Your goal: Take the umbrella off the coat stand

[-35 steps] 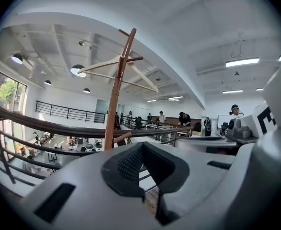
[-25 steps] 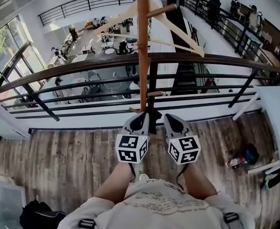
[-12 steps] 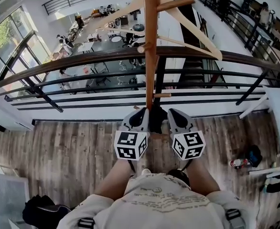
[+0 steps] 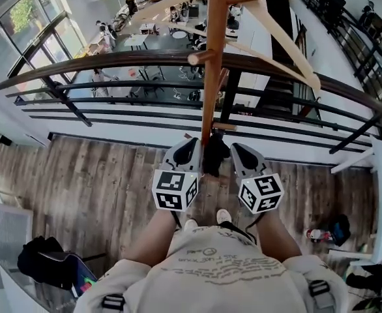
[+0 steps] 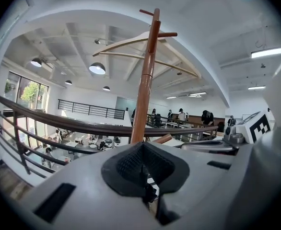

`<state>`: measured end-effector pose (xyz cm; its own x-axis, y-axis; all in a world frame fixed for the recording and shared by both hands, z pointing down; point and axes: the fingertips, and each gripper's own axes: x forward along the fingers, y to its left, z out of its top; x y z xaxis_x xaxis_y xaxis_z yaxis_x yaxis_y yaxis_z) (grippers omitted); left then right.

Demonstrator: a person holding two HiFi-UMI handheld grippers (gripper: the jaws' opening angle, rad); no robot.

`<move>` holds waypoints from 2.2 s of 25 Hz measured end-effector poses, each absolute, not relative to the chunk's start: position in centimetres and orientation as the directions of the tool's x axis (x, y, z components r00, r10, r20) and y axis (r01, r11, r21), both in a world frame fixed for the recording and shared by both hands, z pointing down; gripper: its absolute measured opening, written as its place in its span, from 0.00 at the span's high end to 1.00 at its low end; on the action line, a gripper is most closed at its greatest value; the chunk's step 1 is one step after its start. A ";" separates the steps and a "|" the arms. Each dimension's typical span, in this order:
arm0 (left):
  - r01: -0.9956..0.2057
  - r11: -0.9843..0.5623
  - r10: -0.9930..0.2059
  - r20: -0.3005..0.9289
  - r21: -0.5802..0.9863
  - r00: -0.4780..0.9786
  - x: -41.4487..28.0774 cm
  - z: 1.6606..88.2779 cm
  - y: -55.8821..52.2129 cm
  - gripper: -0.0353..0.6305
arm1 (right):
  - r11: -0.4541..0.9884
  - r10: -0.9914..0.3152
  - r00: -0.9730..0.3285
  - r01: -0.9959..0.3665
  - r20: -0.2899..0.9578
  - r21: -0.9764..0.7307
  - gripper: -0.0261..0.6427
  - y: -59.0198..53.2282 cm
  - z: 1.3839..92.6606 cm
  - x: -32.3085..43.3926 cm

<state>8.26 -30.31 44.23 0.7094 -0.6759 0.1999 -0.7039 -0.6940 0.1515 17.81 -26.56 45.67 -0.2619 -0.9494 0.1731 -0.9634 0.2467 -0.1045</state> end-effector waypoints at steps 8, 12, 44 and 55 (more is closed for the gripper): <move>-0.774 -0.618 -0.741 0.223 0.140 0.633 8.3 44.7 -29.9 0.94 | 0.372 -0.903 -0.388 -0.921 0.185 -0.112 0.95 -27.6 47.9 17.7; -0.802 -0.582 -0.767 0.238 0.134 0.596 7.9 45.0 -29.6 0.94 | 0.423 -0.880 -0.434 -0.901 0.192 -0.100 0.94 -28.6 48.8 17.3; -0.922 -0.375 -0.877 0.285 0.094 0.386 2.4 45.9 -29.1 0.94 | 0.495 -0.833 -0.477 -0.869 0.279 -0.007 0.94 -35.3 54.3 14.8; -0.898 -0.430 -0.856 0.273 0.091 0.438 4.2 45.4 -30.2 0.94 | 0.450 -0.865 -0.448 -0.892 0.226 -0.044 0.95 -33.8 52.5 16.6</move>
